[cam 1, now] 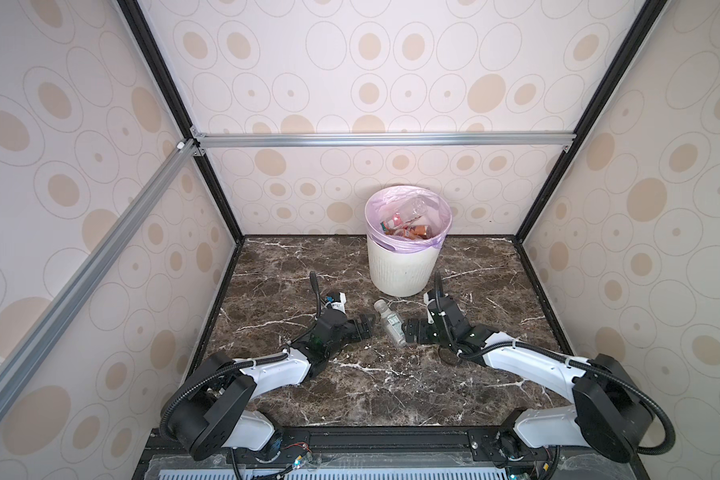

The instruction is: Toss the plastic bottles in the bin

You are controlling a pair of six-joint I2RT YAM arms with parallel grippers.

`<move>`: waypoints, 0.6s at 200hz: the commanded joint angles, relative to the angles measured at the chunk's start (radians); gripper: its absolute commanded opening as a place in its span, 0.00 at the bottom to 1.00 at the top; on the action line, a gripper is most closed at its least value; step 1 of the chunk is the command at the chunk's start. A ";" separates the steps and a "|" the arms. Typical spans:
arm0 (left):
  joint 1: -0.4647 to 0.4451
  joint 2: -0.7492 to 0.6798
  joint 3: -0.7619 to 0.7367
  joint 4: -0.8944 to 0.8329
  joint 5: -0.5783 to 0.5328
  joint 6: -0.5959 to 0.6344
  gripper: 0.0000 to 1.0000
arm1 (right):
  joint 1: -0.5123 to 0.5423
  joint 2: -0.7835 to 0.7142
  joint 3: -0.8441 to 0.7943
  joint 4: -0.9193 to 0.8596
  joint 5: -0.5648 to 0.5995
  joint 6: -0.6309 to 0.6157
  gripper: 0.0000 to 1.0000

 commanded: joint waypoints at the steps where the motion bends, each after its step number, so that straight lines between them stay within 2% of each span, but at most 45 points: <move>1: 0.015 -0.043 0.014 0.004 0.010 -0.030 0.99 | 0.005 0.065 0.004 0.111 -0.096 0.014 1.00; 24: 0.036 -0.075 -0.003 -0.021 0.001 -0.020 0.99 | 0.015 0.131 0.022 0.168 -0.158 0.029 0.99; 65: 0.075 -0.104 -0.015 -0.055 0.009 -0.008 0.99 | 0.080 0.158 0.043 0.218 -0.176 0.055 0.99; 105: 0.092 -0.084 -0.012 -0.065 0.014 0.003 0.99 | 0.086 0.130 0.023 0.218 -0.157 0.030 1.00; 120: 0.091 -0.060 0.006 -0.065 0.022 0.017 0.99 | 0.085 0.091 0.012 0.182 -0.116 0.016 1.00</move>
